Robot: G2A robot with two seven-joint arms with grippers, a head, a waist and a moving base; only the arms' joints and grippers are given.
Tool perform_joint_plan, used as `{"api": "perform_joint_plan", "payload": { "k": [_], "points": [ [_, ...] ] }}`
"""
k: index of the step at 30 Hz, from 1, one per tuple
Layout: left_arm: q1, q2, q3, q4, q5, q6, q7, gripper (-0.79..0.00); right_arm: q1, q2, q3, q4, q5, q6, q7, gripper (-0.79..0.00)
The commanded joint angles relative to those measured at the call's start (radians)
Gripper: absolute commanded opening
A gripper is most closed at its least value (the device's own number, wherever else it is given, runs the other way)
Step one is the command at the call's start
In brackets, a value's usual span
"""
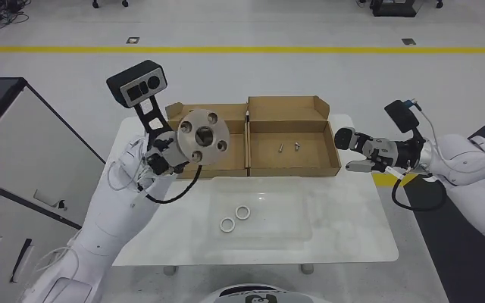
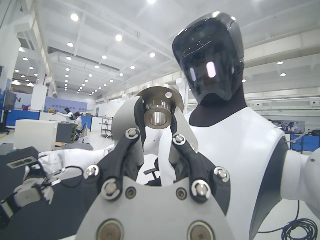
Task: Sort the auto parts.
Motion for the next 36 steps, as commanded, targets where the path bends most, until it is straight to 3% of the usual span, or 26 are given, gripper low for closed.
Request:
{"api": "perform_joint_plan", "payload": {
  "k": [1, 9, 15, 28, 36],
  "points": [
    [0.001, -0.009, -0.004, 0.001, -0.017, 0.0, 0.0, -0.785, 0.0, 0.0, 0.0, 0.0, 0.0, 0.0, 0.0, 0.0],
    [0.023, -0.057, -0.013, -0.023, -0.187, 0.0, 0.0, -0.785, 0.0, 0.0, 0.0, 0.0, 0.0, 0.0, 0.0, 0.0],
    [0.031, -0.083, -0.027, -0.014, -0.185, 0.0, 0.0, -0.785, 0.0, 0.0, 0.0, 0.0, 0.0, 0.0, 0.0, 0.0],
    [0.033, -0.066, -0.067, 0.07, 0.185, 0.0, 0.0, -0.785, 0.0, 0.0, 0.0, 0.0, 0.0, 0.0, 0.0, 0.0],
    [0.035, -0.076, -0.039, 0.007, -0.004, 0.0, 0.0, -0.785, 0.0, 0.0, 0.0, 0.0, 0.0, 0.0, 0.0, 0.0]
  ]
}}
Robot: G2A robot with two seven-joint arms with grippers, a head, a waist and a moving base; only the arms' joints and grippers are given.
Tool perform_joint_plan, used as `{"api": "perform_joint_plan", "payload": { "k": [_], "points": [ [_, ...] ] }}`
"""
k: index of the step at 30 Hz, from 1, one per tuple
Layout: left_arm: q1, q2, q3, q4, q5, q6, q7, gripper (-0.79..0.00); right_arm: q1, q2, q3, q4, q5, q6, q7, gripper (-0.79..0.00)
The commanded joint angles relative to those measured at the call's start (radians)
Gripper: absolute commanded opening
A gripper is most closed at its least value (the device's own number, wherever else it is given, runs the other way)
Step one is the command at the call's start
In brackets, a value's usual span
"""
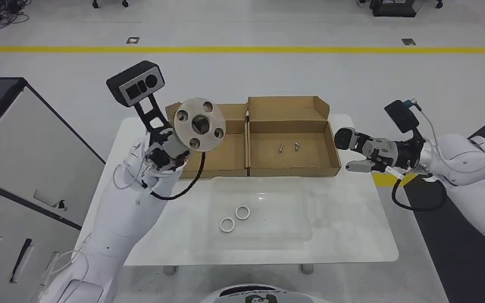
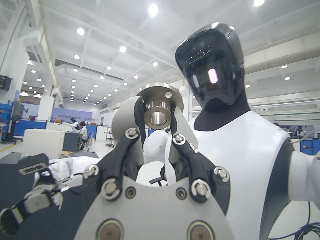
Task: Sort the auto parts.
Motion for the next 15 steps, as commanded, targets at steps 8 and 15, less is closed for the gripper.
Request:
{"api": "perform_joint_plan", "payload": {
  "k": [8, 15],
  "points": [
    [-0.01, -0.026, 0.012, -0.063, -0.143, 0.0, 0.0, -0.785, 0.0, 0.0, 0.0, 0.0, 0.0, 0.0, 0.0, 0.0],
    [-0.001, -0.029, -0.005, -0.037, -0.045, 0.0, 0.0, -0.785, 0.0, 0.0, 0.0, 0.0, 0.0, 0.0, 0.0, 0.0]
  ]
}}
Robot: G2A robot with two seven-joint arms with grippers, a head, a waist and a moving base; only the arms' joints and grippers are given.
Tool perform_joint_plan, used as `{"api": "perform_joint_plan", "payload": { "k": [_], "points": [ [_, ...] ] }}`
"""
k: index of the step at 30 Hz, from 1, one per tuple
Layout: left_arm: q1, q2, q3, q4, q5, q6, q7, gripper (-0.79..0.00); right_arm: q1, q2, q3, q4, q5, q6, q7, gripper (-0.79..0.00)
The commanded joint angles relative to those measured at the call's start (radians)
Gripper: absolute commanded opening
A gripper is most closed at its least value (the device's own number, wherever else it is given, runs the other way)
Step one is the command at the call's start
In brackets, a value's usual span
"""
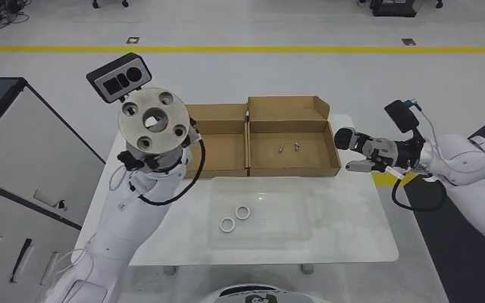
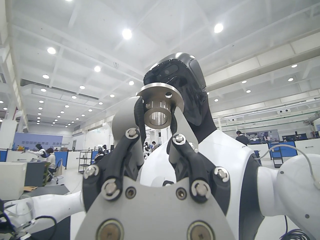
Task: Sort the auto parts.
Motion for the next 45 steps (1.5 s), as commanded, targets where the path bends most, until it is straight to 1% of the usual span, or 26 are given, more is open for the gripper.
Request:
{"api": "perform_joint_plan", "payload": {
  "k": [1, 7, 12, 14, 16, 20, 24, 38, 39, 40, 45],
  "points": [
    [0.004, 0.003, -0.006, 0.015, 0.059, 0.0, 0.0, -0.785, 0.0, 0.0, 0.0, 0.0, 0.0, 0.0, 0.0, 0.0],
    [0.006, 0.02, -0.01, 0.061, 0.207, 0.0, 0.0, -0.785, 0.0, 0.0, 0.0, 0.0, 0.0, 0.0, 0.0, 0.0],
    [0.007, 0.028, -0.002, 0.057, 0.204, 0.0, 0.0, -0.785, 0.0, 0.0, 0.0, 0.0, 0.0, 0.0, 0.0, 0.0],
    [0.005, 0.029, 0.002, 0.047, 0.18, 0.0, 0.0, -0.785, 0.0, 0.0, 0.0, 0.0, 0.0, 0.0, 0.0, 0.0],
    [0.011, 0.022, 0.007, 0.02, 0.05, 0.0, 0.0, -0.785, 0.0, 0.0, 0.0, 0.0, 0.0, 0.0, 0.0, 0.0],
    [0.011, 0.012, 0.003, 0.01, -0.039, 0.0, 0.0, -0.785, 0.0, 0.0, 0.0, 0.0, 0.0, 0.0, 0.0, 0.0],
    [0.008, 0.011, 0.005, 0.024, -0.008, 0.0, 0.0, -0.785, 0.0, 0.0, 0.0, 0.0, 0.0, 0.0, 0.0, 0.0],
    [0.005, 0.011, 0.005, 0.021, -0.006, 0.0, 0.0, -0.785, 0.0, 0.0, 0.0, 0.0, 0.0, 0.0, 0.0, 0.0],
    [0.007, 0.011, 0.004, 0.021, -0.002, 0.005, 0.003, -0.785, 0.0, 0.0, 0.0, 0.0, 0.0, 0.0, 0.0, 0.0],
    [0.012, 0.012, -0.005, 0.024, 0.024, 0.03, 0.01, -0.785, 0.0, 0.0, 0.0, 0.0, 0.0, 0.0, 0.0, 0.0],
    [0.04, 0.017, -0.062, 0.043, 0.201, 0.137, 0.062, -0.785, 0.0, 0.0, 0.0, 0.0, 0.0, 0.0, 0.0, 0.0]
  ]
}}
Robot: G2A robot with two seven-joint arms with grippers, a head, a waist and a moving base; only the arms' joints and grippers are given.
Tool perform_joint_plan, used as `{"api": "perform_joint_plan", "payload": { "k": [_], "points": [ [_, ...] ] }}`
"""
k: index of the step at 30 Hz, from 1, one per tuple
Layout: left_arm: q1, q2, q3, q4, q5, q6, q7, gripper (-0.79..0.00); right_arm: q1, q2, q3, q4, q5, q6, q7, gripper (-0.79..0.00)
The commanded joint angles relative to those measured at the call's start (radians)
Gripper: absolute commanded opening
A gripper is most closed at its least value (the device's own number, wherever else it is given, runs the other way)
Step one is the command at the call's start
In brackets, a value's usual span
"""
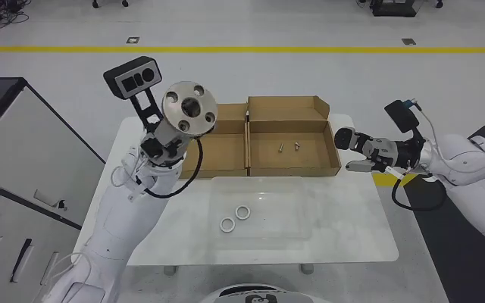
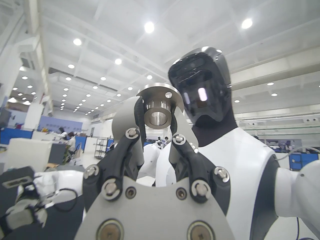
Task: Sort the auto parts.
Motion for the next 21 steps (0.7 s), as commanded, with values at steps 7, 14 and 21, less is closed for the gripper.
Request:
{"api": "perform_joint_plan", "payload": {
  "k": [7, 14, 21],
  "points": [
    [0.016, 0.002, -0.059, 0.027, 0.305, 0.188, 0.12, -0.785, 0.0, 0.0, 0.0, 0.0, 0.0, 0.0, 0.0, 0.0],
    [-0.031, 0.007, -0.083, 0.044, 0.65, 0.372, 0.143, -0.785, 0.0, 0.0, 0.0, 0.0, 0.0, 0.0, 0.0, 0.0],
    [-0.041, 0.024, -0.089, 0.023, 0.907, 0.509, 0.021, -0.785, 0.0, 0.0, 0.0, 0.0, 0.0, 0.0, 0.0, 0.0]
  ]
}}
